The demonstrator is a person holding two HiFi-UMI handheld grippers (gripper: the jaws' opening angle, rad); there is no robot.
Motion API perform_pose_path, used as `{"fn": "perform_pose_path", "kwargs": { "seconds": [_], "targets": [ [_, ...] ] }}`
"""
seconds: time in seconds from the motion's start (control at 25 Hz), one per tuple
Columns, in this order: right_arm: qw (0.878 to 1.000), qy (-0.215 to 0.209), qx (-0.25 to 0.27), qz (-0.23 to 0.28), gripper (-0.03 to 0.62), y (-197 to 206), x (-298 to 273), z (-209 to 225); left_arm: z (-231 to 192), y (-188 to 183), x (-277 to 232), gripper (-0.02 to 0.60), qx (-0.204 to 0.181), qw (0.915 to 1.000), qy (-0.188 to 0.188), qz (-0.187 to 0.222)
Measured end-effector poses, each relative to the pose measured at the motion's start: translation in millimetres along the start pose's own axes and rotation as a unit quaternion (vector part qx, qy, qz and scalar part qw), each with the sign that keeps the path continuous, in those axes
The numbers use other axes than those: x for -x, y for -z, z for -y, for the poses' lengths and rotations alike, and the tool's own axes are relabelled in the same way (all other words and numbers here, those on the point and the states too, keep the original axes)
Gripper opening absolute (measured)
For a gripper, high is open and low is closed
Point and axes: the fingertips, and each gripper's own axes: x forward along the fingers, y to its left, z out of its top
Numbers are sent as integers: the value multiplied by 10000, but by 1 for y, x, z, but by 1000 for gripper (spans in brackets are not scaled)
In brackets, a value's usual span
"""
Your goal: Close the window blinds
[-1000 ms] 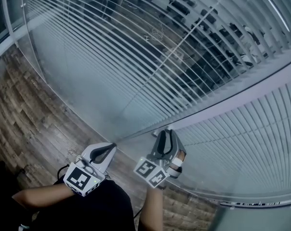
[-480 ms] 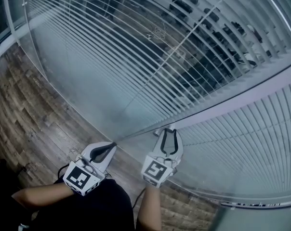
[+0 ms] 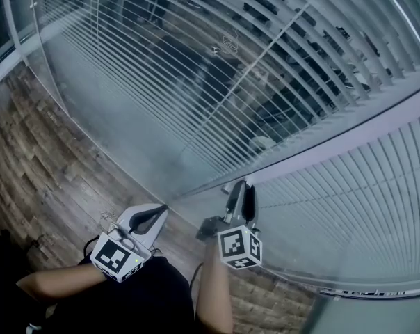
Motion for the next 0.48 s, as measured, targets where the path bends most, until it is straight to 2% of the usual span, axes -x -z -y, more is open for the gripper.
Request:
{"fn": "perform_pose_path", "kwargs": {
  "seconds": [0.2, 0.28, 0.32, 0.36, 0.4, 0.44, 0.48],
  "targets": [
    [9999, -109, 22, 24, 140, -3, 0, 3, 3, -5, -3, 1, 14, 9999, -24, 100],
    [9984, -119, 544, 2, 144, -5, 2, 2, 5, -7, -3, 2, 30, 9999, -6, 141],
    [9942, -110, 1074, -20, 161, -5, 3, -1, 5, -7, -3, 2, 40, 9999, -5, 154],
    [9845, -78, 1749, -42, 170, -4, 4, -3, 4, -5, -3, 2, 47, 9999, -9, 154],
    [9685, -26, 2489, -59, 170, -4, 6, -6, 3, -3, -3, 2, 50, 9999, -14, 144],
    [9462, 33, 3233, -80, 170, -4, 7, -10, 3, -1, -2, 2, 48, 9999, -19, 128],
    [9186, 98, 3948, -141, 170, -3, 8, -13, 2, -1, -2, 2, 43, 9999, -25, 116]
  ]
}}
